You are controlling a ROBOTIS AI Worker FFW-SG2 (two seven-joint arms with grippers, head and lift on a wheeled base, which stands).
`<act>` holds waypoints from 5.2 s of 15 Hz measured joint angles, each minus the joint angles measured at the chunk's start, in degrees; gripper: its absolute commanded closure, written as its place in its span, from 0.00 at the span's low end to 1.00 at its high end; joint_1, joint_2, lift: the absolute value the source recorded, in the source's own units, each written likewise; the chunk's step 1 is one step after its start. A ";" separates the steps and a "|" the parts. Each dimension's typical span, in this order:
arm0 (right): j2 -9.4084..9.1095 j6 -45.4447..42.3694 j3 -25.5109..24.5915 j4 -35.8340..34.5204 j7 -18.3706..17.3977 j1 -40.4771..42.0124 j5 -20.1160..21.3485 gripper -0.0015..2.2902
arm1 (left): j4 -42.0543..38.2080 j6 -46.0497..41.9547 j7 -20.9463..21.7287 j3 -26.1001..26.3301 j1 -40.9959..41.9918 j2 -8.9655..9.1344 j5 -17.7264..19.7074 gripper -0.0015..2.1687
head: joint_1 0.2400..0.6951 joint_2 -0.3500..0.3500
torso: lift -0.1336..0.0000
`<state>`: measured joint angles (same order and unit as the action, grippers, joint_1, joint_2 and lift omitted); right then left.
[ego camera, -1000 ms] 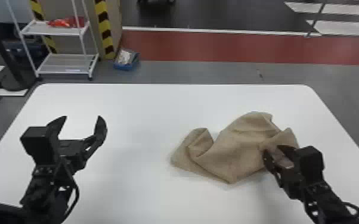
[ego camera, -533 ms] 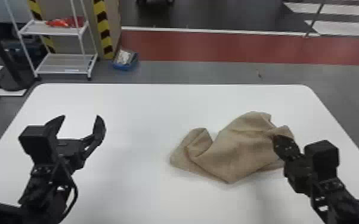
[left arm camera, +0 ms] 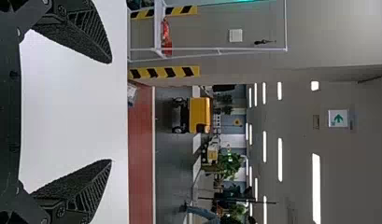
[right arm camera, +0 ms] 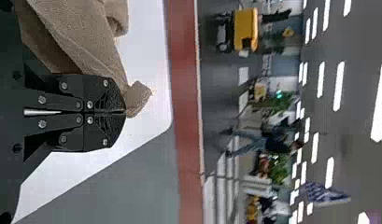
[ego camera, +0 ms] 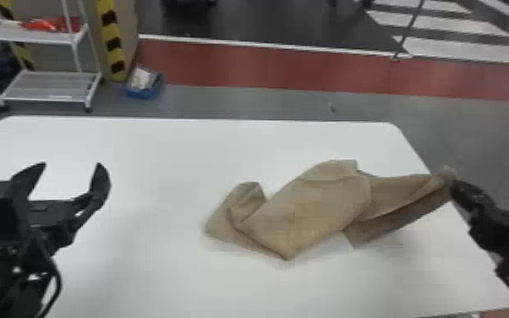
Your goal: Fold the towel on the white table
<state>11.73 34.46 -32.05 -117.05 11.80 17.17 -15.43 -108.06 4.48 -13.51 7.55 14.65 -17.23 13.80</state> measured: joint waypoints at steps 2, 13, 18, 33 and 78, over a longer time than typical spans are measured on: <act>0.09 1.08 -0.38 9.45 -0.84 -2.00 1.08 0.77 | -0.37 -0.24 0.03 0.59 0.24 0.00 -0.03 0.06 | 1.00 0.05 | 0.10; -3.86 -5.11 3.36 7.02 0.60 4.43 0.19 0.77 | -6.72 0.92 4.99 12.24 3.63 -1.81 -3.55 0.16 | 1.00 0.00 | 0.10; -5.11 -5.24 4.65 2.95 0.60 7.20 -0.12 0.77 | -5.16 7.46 11.22 18.80 -0.24 -1.30 0.91 0.16 | 1.00 0.00 | 0.10; -5.60 -9.92 5.79 5.48 2.18 8.13 -1.57 0.77 | 9.02 9.71 9.14 39.13 -11.91 5.31 -4.15 0.16 | 1.00 0.00 | 0.10; 0.65 19.99 -10.77 -11.23 4.20 -2.68 -13.99 0.77 | -28.27 41.78 11.90 7.57 -2.70 -4.96 1.57 0.65 | 1.00 0.00 | 0.10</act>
<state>12.38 54.45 -42.82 -128.28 15.99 14.49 -29.42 -136.33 46.26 -1.61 15.12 11.96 -22.19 15.37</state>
